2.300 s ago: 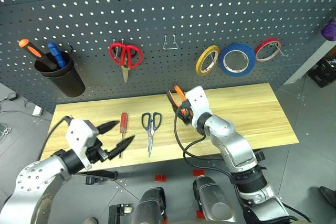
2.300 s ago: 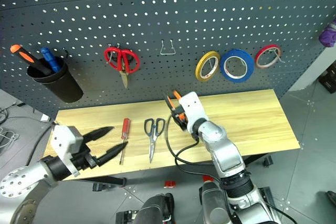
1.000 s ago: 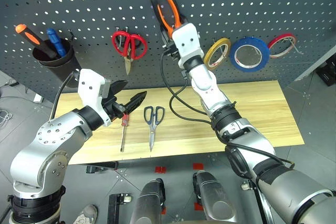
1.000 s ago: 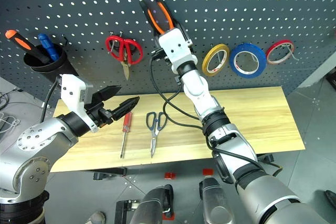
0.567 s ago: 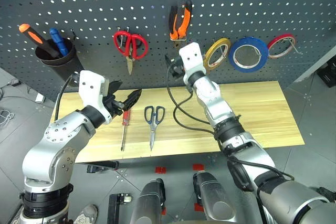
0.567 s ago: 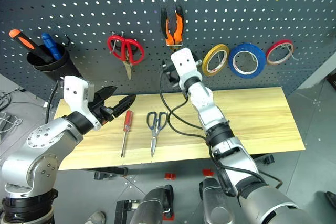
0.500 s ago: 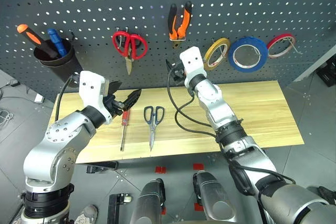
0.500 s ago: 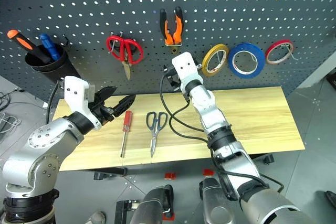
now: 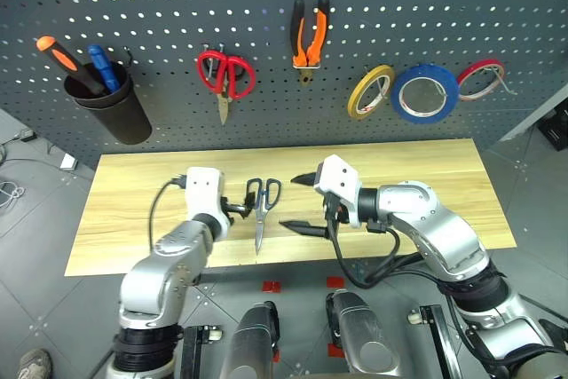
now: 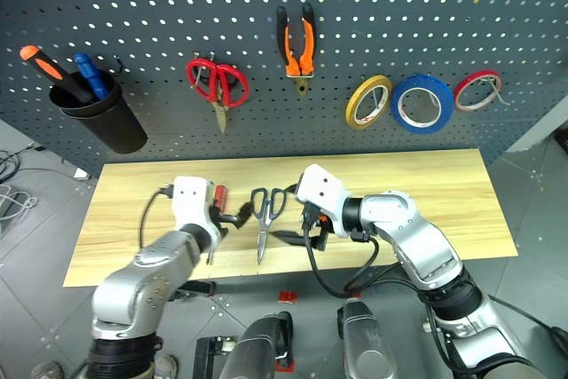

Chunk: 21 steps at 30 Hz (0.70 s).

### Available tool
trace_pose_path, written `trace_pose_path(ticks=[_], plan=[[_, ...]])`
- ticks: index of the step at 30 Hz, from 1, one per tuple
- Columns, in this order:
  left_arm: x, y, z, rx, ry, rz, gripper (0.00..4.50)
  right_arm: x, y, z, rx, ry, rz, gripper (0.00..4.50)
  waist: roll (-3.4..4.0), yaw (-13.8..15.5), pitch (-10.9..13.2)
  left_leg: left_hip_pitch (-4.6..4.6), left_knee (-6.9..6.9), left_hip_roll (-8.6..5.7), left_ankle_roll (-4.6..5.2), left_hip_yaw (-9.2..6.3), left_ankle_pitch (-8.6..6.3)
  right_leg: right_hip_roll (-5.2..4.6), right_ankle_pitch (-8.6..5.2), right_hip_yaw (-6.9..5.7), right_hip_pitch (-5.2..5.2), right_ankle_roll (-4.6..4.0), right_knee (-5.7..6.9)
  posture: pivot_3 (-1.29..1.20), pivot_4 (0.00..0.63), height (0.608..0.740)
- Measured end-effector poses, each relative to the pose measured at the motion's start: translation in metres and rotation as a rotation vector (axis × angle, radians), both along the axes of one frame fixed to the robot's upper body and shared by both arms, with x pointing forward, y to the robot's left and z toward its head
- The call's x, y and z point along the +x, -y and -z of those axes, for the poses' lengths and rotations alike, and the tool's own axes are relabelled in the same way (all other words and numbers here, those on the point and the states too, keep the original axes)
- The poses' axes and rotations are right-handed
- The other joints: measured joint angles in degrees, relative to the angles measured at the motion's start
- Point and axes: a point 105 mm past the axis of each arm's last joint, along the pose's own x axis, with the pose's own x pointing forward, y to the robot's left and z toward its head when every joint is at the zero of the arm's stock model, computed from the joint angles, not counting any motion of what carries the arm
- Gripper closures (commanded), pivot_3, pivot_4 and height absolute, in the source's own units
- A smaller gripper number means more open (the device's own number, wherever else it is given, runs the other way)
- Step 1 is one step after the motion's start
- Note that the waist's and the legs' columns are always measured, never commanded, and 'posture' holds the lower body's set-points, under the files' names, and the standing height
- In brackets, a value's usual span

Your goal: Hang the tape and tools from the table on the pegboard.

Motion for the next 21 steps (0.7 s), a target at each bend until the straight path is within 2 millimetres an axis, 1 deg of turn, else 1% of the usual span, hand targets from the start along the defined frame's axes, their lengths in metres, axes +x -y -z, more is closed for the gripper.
trace_pose_path(ticks=[2, 4, 6, 8, 11, 13, 16, 19, 21], plan=[[0.005, 0.007, 0.006, -0.024, -0.029, -0.037, 0.04, -0.006, 0.0, 0.002, -0.017, -0.021, -0.023, 0.0, -0.02, -0.12, 0.01, 0.01, 0.02, 0.09, -0.02, 0.01, 0.01, 0.11, 0.05, 0.0, 0.01, -0.04, 0.0, -0.24, 0.32, 0.74], [0.007, 0.011, 0.02, -0.038, -0.083, -0.064, 0.04, -0.007, 0.001, 0.004, -0.032, -0.029, -0.018, 0.0, -0.03, -0.18, 0.02, 0.02, 0.02, 0.13, -0.02, 0.02, 0.02, 0.15, 0.06, -0.01, 0.02, -0.04, 0.0, -0.25, 0.319, 0.74], [0.008, 0.012, 0.035, -0.033, -0.145, -0.094, 0.04, -0.006, 0.002, 0.005, -0.038, -0.04, -0.01, 0.0, -0.05, -0.3, 0.03, 0.01, 0.01, 0.15, -0.02, 0.03, 0.01, 0.19, 0.06, 0.0, 0.01, -0.04, -0.01, -0.27, 0.321, 0.74], [0.008, 0.01, 0.043, -0.018, -0.181, -0.124, 0.04, -0.006, 0.002, 0.006, -0.038, -0.059, -0.008, 0.0, -0.12, -0.4, 0.07, -0.01, 0.01, 0.18, -0.03, 0.03, 0.01, 0.21, 0.06, 0.0, 0.0, -0.04, -0.04, -0.27, 0.321, 0.74], [0.009, 0.009, 0.047, 0.001, -0.196, -0.142, 0.04, -0.005, 0.003, 0.007, -0.05, -0.077, 0.0, 0.0, -0.17, -0.44, 0.09, -0.05, 0.03, 0.18, -0.03, 0.04, 0.01, 0.21, 0.06, 0.01, -0.01, -0.04, -0.06, -0.28, 0.324, 0.74], [0.009, 0.011, 0.049, 0.007, -0.205, -0.136, 0.04, -0.004, 0.004, 0.007, -0.059, -0.08, 0.006, 0.0, -0.17, -0.44, 0.1, -0.05, 0.05, 0.18, -0.03, 0.04, 0.01, 0.21, 0.07, 0.02, -0.01, -0.03, -0.06, -0.28, 0.324, 0.74], [0.006, 0.013, 0.058, 0.006, -0.244, -0.133, 0.04, -0.003, 0.006, 0.005, -0.062, -0.085, 0.014, 0.0, -0.18, -0.46, 0.1, -0.05, 0.06, 0.18, -0.03, 0.04, 0.01, 0.21, 0.07, 0.01, -0.01, -0.03, -0.05, -0.29, 0.324, 0.74], [0.005, 0.014, 0.067, -0.012, -0.281, -0.131, 0.6, -0.001, 0.007, 0.002, -0.055, -0.087, 0.024, 0.0, -0.19, -0.5, 0.1, -0.05, 0.06, 0.19, -0.03, 0.03, 0.01, 0.21, 0.07, 0.0, -0.01, -0.03, -0.05, -0.29, 0.323, 0.74], [0.005, 0.012, 0.068, -0.02, -0.288, -0.134, 1.21, 0.0, 0.007, 0.002, -0.055, -0.085, 0.033, 0.0, -0.19, -0.55, 0.1, -0.05, 0.05, 0.19, -0.03, 0.04, 0.01, 0.22, 0.07, 0.0, -0.01, -0.03, -0.05, -0.29, 0.323, 0.74]])
